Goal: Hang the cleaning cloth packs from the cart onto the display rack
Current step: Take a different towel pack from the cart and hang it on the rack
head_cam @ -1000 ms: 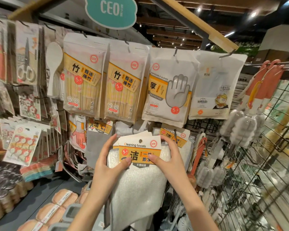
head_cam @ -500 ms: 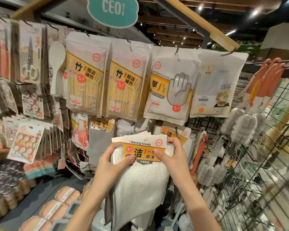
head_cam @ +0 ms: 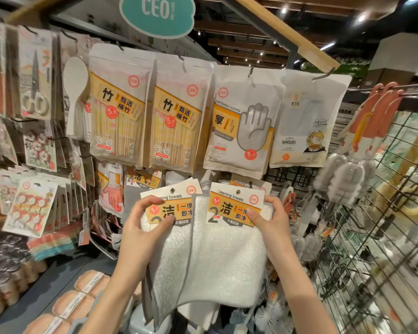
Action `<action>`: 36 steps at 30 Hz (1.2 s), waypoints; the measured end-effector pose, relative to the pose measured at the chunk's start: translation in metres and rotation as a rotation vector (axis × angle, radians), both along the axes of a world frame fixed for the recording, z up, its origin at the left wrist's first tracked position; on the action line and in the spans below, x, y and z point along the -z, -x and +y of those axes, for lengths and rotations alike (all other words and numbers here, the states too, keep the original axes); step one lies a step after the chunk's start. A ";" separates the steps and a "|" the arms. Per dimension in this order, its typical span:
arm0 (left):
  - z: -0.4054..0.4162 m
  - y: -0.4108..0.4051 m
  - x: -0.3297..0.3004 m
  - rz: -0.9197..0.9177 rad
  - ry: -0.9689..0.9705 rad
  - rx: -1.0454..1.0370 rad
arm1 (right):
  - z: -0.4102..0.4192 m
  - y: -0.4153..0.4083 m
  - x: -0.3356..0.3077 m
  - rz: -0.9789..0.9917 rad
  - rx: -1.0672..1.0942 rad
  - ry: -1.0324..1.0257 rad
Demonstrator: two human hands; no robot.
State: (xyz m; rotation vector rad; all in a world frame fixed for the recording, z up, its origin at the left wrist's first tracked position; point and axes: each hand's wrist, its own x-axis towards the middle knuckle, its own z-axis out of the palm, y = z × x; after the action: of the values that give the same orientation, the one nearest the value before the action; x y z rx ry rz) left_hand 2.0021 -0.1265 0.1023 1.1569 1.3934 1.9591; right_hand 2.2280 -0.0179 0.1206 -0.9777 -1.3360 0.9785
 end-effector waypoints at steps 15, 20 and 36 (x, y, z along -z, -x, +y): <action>-0.007 0.005 -0.009 0.072 0.005 -0.106 | 0.044 -0.012 0.027 0.029 0.277 0.011; -0.004 0.003 -0.004 0.056 0.023 -0.104 | 0.060 -0.010 0.036 -0.008 0.309 0.008; 0.002 -0.004 0.002 0.066 -0.040 -0.017 | 0.109 -0.006 0.032 -0.143 0.475 0.035</action>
State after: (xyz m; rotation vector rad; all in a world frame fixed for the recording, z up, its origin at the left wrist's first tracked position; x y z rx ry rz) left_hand 2.0057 -0.1249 0.1007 1.2428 1.4069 1.9854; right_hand 2.2338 0.0913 0.0882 -1.3357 -1.1275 0.5784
